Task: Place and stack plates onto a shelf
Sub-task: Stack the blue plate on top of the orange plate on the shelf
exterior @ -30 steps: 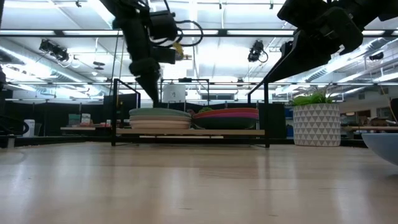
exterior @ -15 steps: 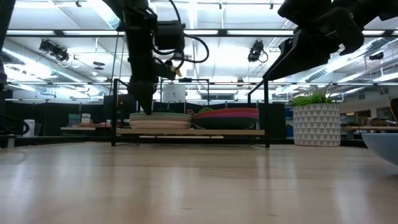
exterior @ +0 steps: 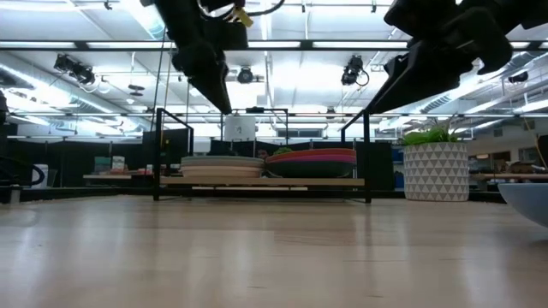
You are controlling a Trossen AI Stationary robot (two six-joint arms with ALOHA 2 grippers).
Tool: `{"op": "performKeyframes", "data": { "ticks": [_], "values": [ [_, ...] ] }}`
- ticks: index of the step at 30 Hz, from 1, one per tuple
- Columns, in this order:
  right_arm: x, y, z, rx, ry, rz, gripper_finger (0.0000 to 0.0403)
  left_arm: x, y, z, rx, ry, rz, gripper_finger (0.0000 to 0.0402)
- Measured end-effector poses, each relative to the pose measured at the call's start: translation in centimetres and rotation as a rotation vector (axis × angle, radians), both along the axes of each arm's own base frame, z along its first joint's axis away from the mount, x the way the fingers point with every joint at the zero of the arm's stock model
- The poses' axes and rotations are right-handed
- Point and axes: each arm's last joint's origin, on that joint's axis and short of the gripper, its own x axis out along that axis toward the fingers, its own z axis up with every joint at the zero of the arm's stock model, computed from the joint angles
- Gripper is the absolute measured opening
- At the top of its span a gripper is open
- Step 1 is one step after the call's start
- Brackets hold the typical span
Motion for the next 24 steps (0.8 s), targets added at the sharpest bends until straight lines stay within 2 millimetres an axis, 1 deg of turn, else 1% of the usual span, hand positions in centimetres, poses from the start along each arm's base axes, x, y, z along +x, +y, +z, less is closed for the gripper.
{"op": "performKeyframes", "data": {
  "ticks": [1, 4, 5, 7, 9, 11, 14, 16, 19, 20, 24],
  "values": [
    [0.0, 0.0, 0.0, 0.016, 0.006, 0.006, 0.0147, 0.1, -0.3, -0.2, -0.067, -0.008, -0.023, 0.0111],
    [-0.2, 0.1, -0.2, 0.043, 0.031, 0.017, 0.0147, 1.5, -1.7, -1.2, -0.251, -0.047, -0.121, 0.0111],
    [-0.2, 0.2, -0.3, 0.044, 0.039, 0.022, 0.0147, 1.9, -2.2, -1.7, -0.293, -0.041, -0.143, 0.0111],
    [-0.4, 0.4, -0.5, 0.042, 0.046, 0.033, 0.0147, 2.9, -3.3, -2.7, -0.323, -0.043, -0.181, 0.0111],
    [-0.7, 0.5, -1.1, 0.045, 0.068, 0.047, 0.0147, 3.6, -4.3, -3.7, -0.312, -0.026, -0.231, 0.0111],
    [-1.0, 0.5, -1.6, 0.070, 0.091, 0.058, 0.0147, 4.7, -5.3, -4.6, -0.289, -0.053, -0.287, 0.0111],
    [-1.4, 0.6, -2.1, 0.131, 0.133, 0.073, 0.0147, 5.8, -6.6, -4.6, -0.241, -0.141, -0.389, 0.0111],
    [-1.6, 0.7, -2.2, 0.186, 0.176, 0.074, 0.0146, 6.2, -7.1, -4.3, -0.201, -0.182, -0.434, 0.0111],
    [-1.9, 1.2, -2.0, 0.254, 0.262, 0.083, 0.0141, 6.5, -7.2, -4.1, -0.157, -0.220, -0.474, 0.0111],
    [-2.1, 1.4, -2.0, 0.263, 0.289, 0.084, 0.0139, 6.5, -7.1, -4.3, -0.139, -0.242, -0.483, 0.0111],
    [-2.5, 2.3, -2.9, 0.283, 0.396, 0.090, 0.0138, 6.0, -6.9, -6.5, -0.108, -0.312, -0.498, 0.0111]
  ]
}}
